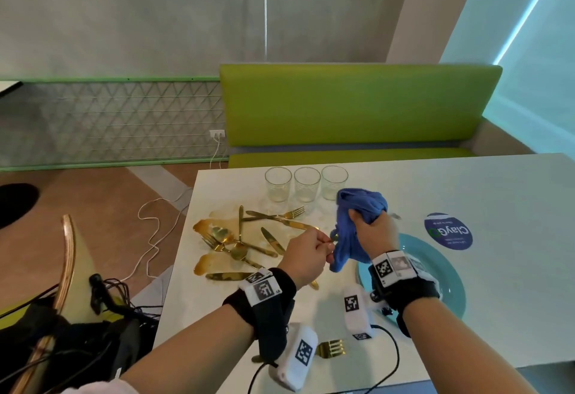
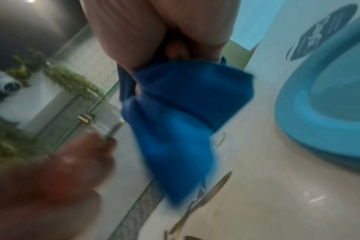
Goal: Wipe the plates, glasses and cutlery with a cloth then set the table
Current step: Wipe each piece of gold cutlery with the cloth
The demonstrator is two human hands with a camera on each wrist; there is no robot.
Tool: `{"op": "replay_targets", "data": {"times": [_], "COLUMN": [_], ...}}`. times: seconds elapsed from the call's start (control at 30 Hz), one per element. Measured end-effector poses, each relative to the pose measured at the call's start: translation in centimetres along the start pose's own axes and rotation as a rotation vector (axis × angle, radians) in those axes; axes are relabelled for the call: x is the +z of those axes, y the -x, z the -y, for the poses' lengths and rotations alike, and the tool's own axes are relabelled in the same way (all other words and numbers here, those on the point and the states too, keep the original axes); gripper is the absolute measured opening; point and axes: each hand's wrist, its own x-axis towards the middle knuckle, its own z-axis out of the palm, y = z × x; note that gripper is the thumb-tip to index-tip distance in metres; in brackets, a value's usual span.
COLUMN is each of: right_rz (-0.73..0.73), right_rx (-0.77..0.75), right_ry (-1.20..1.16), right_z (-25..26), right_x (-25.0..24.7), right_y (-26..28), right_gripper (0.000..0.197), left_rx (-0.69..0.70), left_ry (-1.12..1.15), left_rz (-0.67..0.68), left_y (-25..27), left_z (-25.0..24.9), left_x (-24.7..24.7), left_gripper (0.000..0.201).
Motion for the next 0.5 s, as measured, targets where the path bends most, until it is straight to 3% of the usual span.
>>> {"op": "replay_targets", "data": {"times": [0.07,0.23,0.4,0.5], "right_rz": [-0.014,0.154,-0.031,-0.184], "right_rx": [0.039,0.080,-0.025,-0.002], "right_ry": [0.009,-0.086,0.059,-0.040], "right_z": [-0.2,-0.6,0.5,2.1], "right_x": [0.3,1.5,0.7,-0.5], "right_y": [-0.1,-0.3,-1.2,-1.2], "right_gripper": [0.034,0.033,0.034,0.037], "left_rx": [0.005,-0.016,-0.025,-0.055], "left_ry": [-0.020,-0.004,0.022,0.066], "left_rz": [0.002,-0.015,0.012,-0.062], "left_y": [-0.1,-0.5,-0.6,-1.1], "left_z": [-0.1,0.5,0.4,0.5], "left_x": [-0.1,-0.8,-0.7,-1.2], "left_gripper": [0.011,0.005,0.006,0.005]}}
